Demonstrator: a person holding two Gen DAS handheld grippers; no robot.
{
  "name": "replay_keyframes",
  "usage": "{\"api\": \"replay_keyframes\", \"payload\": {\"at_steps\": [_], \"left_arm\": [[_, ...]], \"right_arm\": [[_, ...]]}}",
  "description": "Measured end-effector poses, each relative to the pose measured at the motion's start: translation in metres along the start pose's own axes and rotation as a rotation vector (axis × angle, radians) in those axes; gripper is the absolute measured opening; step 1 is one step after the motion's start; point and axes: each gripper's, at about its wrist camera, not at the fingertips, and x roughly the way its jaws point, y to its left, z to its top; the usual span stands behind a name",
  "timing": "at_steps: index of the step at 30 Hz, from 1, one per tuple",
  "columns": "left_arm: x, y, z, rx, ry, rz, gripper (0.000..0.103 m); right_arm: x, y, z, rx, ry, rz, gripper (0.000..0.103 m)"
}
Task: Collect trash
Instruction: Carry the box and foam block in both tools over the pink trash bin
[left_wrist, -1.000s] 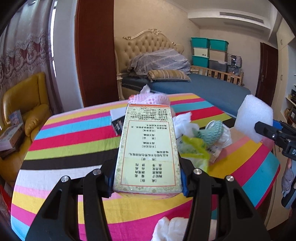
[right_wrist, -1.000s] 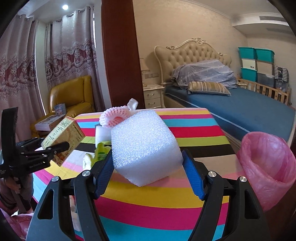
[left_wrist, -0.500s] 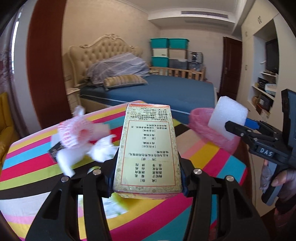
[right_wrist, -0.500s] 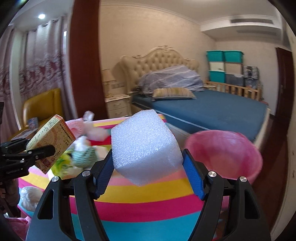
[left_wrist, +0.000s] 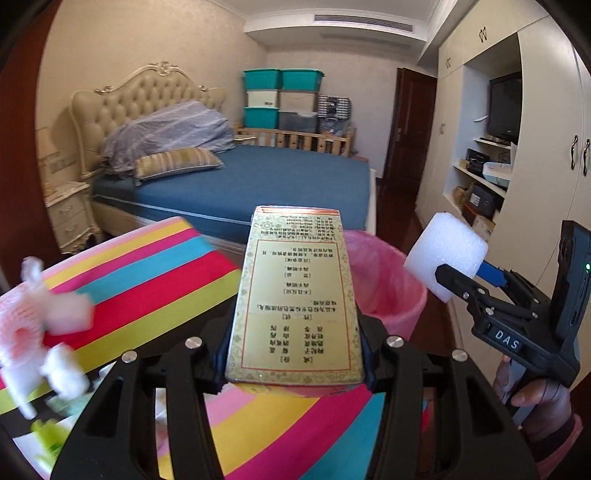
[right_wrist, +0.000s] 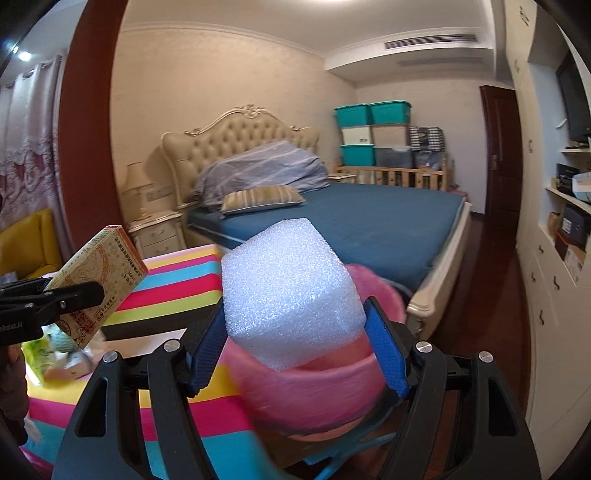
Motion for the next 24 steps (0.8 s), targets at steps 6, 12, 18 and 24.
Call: {"api": "replay_keyframes", "payload": {"at_steps": [6, 12, 18, 24], "left_arm": [[0.050, -0.030, 0.015, 0.068, 0.014, -0.019, 0.051], [0.087, -0.046, 0.027, 0.073, 0.041, -0.064, 0.051], [0.102, -0.044, 0.034, 0.072, 0.041, -0.021, 0.075], [0.075, -0.028, 0.041, 0.090, -0.006, 0.036, 0.089]], "right_arm": [[0.028, -0.029, 0.002, 0.028, 0.008, -0.005, 0.070], [0.054, -0.036, 0.000, 0.015, 0.035, 0.006, 0.071], [0.051, -0.053, -0.010, 0.035, 0.032, 0.009, 0.082], [0.026, -0.059, -0.009, 0.052, 0.003, 0.007, 0.083]]}}
